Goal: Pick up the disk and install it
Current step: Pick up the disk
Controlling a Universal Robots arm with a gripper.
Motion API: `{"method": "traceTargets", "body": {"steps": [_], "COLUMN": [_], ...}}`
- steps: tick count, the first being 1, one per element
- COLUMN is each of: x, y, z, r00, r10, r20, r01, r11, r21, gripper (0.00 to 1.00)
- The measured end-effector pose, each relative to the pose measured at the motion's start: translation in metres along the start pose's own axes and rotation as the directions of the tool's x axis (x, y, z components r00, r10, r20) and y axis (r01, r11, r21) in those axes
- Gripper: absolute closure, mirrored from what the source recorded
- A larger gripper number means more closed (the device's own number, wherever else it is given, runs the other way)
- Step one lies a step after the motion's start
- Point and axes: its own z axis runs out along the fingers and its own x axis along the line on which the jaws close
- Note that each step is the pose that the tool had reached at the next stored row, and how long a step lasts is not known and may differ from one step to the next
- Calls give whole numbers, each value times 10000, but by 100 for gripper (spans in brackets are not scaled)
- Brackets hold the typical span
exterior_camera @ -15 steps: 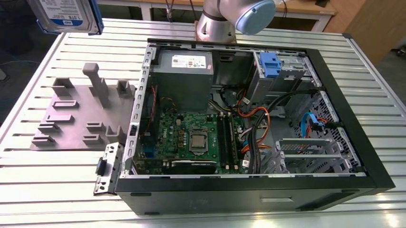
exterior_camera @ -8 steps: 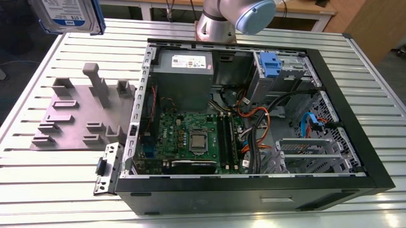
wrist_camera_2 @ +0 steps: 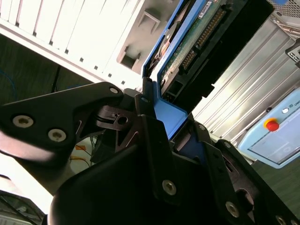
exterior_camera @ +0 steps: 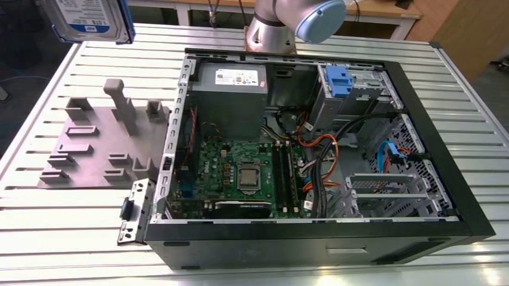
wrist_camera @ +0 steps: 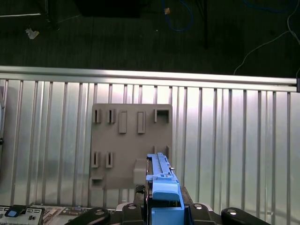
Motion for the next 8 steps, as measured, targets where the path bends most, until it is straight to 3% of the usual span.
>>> {"method": "traceTargets", "body": {"steps": [8], "x": [1], "y": [-41], "z": [-2], "r00": [10000], "r10": [0], "r20": [0], "r01": [0], "r11": [10000], "r21": [0], "gripper": [63]}}
